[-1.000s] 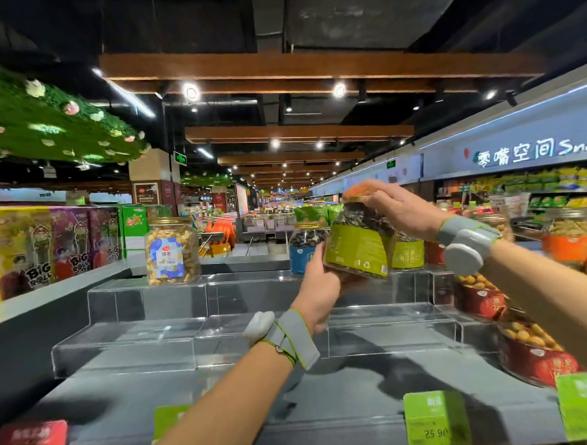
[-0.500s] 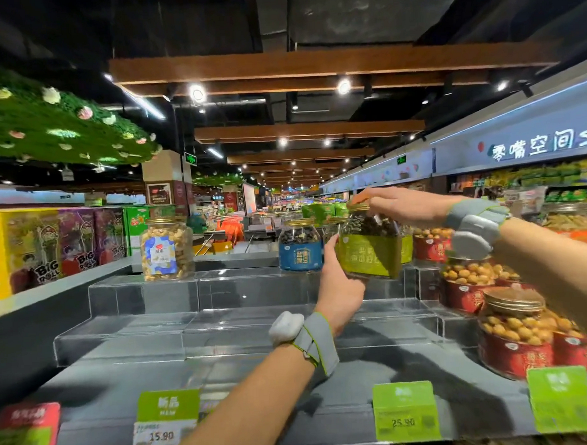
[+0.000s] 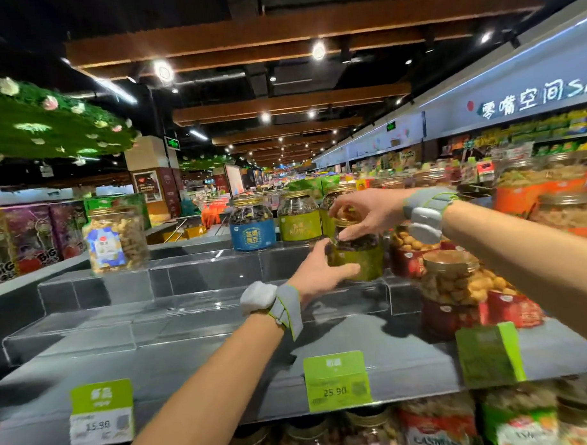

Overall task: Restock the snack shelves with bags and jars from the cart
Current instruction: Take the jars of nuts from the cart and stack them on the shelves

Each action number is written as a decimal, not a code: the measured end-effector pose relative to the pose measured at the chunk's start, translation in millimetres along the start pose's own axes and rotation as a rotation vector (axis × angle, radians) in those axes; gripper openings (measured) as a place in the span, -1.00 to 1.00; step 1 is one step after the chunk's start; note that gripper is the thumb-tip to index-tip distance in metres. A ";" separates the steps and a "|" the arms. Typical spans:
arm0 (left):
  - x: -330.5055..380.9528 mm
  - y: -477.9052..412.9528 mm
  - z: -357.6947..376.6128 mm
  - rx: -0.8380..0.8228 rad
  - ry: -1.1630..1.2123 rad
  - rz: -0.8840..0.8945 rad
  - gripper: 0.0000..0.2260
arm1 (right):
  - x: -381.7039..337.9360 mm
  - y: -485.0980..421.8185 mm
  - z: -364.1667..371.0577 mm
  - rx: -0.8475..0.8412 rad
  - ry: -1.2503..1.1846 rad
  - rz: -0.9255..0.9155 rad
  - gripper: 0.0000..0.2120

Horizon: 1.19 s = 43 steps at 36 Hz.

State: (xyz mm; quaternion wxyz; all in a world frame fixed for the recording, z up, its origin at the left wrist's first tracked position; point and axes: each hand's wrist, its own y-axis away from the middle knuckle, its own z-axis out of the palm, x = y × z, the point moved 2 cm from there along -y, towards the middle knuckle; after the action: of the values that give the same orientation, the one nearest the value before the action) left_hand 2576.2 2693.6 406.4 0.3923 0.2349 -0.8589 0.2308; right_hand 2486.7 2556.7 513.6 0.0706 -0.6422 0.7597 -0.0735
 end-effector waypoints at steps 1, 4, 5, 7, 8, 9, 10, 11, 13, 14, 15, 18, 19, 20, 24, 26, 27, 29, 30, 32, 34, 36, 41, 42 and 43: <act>-1.8 -1.0 2.8 0.011 -0.047 -0.012 0.03 | 2.3 -1.5 4.3 -0.008 0.001 0.001 -0.37; -4.2 -5.5 7.3 0.030 -0.108 -0.017 -0.19 | 10.7 -7.5 13.7 -0.018 -0.024 -0.004 -0.37; -4.8 -8.0 9.2 0.032 -0.112 -0.015 -0.18 | 13.8 -9.3 15.5 -0.020 -0.026 -0.007 -0.37; -8.3 -12.9 11.8 0.044 -0.112 -0.010 -0.08 | 16.3 -10.9 16.9 -0.021 -0.020 -0.018 -0.37; -11.3 -15.6 11.6 0.054 -0.107 -0.017 -0.04 | 16.7 -11.7 17.4 -0.019 -0.020 -0.028 -0.38; -13.8 -17.4 11.7 0.057 -0.111 -0.025 -0.05 | 17.1 -11.8 17.4 -0.012 -0.019 -0.037 -0.38; -12.3 -15.2 11.0 0.057 -0.120 -0.027 -0.11 | 16.8 -11.4 16.9 -0.008 -0.019 -0.042 -0.39; -11.0 -12.7 10.1 0.059 -0.127 -0.019 -0.21 | 16.7 -11.8 17.1 -0.007 -0.017 -0.044 -0.39; -12.5 -12.7 7.8 0.080 -0.134 0.012 -0.38 | 15.2 -11.3 17.1 -0.007 0.002 -0.054 -0.38; -13.1 -12.3 7.1 0.085 -0.135 0.023 -0.42 | 14.9 -11.5 17.5 -0.010 0.013 -0.054 -0.37; -13.3 -11.7 6.8 0.088 -0.128 0.036 -0.44 | 14.7 -11.0 17.7 -0.009 0.021 -0.056 -0.36; -13.7 -9.6 6.0 0.085 -0.108 0.049 -0.43 | 11.7 -7.8 17.4 -0.005 0.029 -0.060 -0.36; -14.1 -9.6 6.1 0.080 -0.098 0.050 -0.42 | 11.5 -7.4 17.8 -0.004 0.030 -0.062 -0.36; -14.3 -9.5 6.3 0.074 -0.091 0.047 -0.40 | 11.3 -6.4 18.1 -0.003 0.031 -0.063 -0.36; -17.3 -10.6 10.2 0.056 -0.107 0.040 -0.27 | 11.2 -2.7 20.5 0.012 0.035 -0.057 -0.36; -16.8 -9.6 11.5 0.078 -0.119 0.040 -0.20 | 10.0 -0.8 20.8 0.025 0.029 -0.060 -0.37; -16.9 -9.6 11.7 0.087 -0.122 0.041 -0.18 | 8.7 -0.1 20.9 0.029 0.030 -0.060 -0.37; -15.1 -9.2 12.0 0.094 -0.135 0.043 -0.15 | 8.1 1.6 20.4 0.034 0.032 -0.059 -0.37; -14.3 -8.9 10.9 0.094 -0.146 0.042 -0.16 | 7.5 1.0 20.3 0.035 0.036 -0.053 -0.36; -10.3 -6.6 10.9 0.084 -0.166 0.038 -0.20 | 7.4 0.8 20.8 0.024 0.054 -0.042 -0.35; -7.7 -4.1 11.1 0.070 -0.174 0.026 -0.23 | 5.7 0.4 21.5 0.001 0.081 -0.036 -0.35; -7.3 -3.2 11.7 0.074 -0.180 0.014 -0.25 | 2.6 0.3 22.1 -0.017 0.102 -0.037 -0.36; -0.6 2.1 13.3 0.093 -0.263 -0.004 -0.33 | 1.3 0.6 26.8 -0.001 0.109 -0.041 -0.38; 1.7 3.4 13.4 0.092 -0.294 -0.003 -0.33 | 1.7 2.0 28.1 0.010 0.122 -0.032 -0.37; 3.1 5.3 13.8 0.091 -0.319 -0.001 -0.32 | 1.6 5.4 29.4 0.023 0.140 -0.015 -0.34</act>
State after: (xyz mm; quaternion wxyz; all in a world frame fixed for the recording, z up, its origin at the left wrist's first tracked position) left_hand 2563.5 2689.1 399.7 0.2399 0.2866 -0.8988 0.2290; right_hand 2487.2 2555.4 483.7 0.0240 -0.6404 0.7571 -0.1273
